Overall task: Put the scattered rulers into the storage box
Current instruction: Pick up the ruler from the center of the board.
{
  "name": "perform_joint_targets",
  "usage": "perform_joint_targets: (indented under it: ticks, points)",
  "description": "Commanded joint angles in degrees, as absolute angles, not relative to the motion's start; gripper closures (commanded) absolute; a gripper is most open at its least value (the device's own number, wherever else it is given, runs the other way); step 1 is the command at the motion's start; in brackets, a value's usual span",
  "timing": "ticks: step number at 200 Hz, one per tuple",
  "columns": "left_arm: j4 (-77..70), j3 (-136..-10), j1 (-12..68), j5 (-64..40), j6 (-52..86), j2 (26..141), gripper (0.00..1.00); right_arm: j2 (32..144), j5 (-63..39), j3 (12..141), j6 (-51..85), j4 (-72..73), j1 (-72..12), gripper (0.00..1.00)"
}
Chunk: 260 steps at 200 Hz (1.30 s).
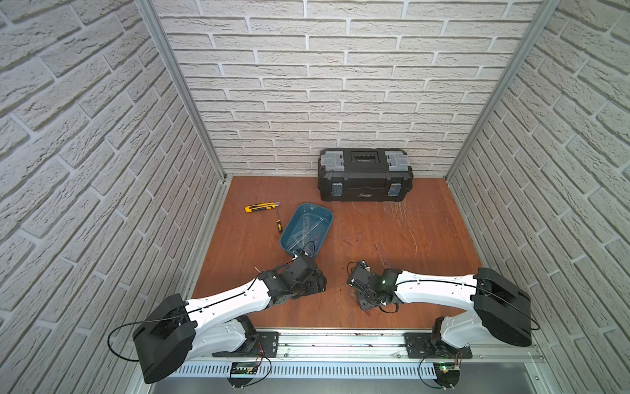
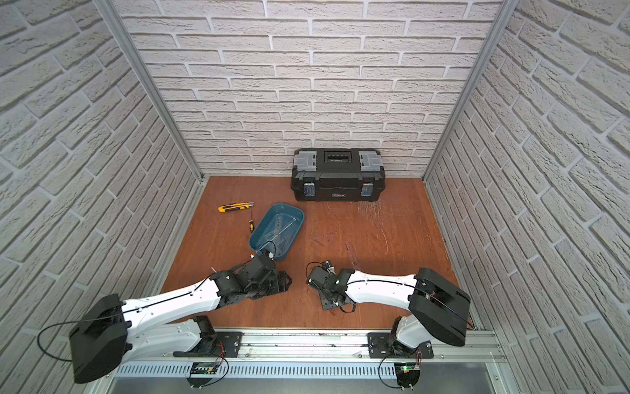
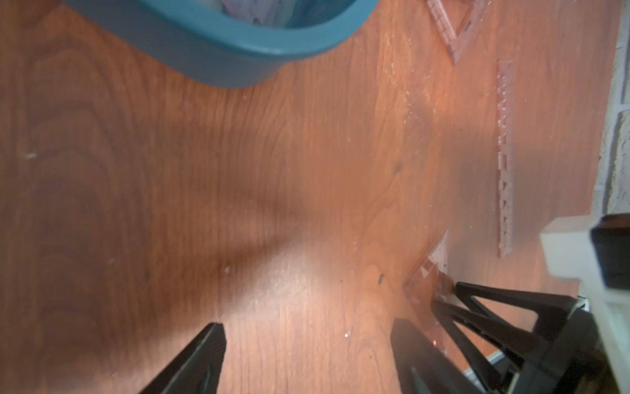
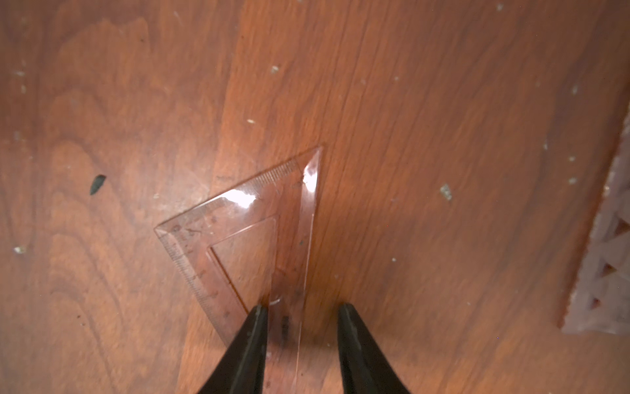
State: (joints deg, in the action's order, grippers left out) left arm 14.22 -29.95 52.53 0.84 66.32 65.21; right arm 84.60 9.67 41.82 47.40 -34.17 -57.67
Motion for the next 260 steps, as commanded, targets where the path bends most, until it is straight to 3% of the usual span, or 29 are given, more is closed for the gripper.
perform_joint_targets:
  ticks: [1, 167, 260]
  points:
    - [10.16, -31.89, 52.82, 1.59, 66.51, 65.97, 0.19, 87.46, 8.96, 41.67, 49.01, -36.35, -57.83, 0.63]
    - [9.07, -31.25, 52.82, 1.10, 66.88, 67.23, 0.19, 93.09, 7.47, 42.48, 48.78, -32.81, -56.83, 0.78]
    - [0.46, -29.46, 53.87, -0.71, 69.69, 72.38, 0.19, 92.42, 5.07, 40.85, 47.88, -30.11, -55.55, 0.84]
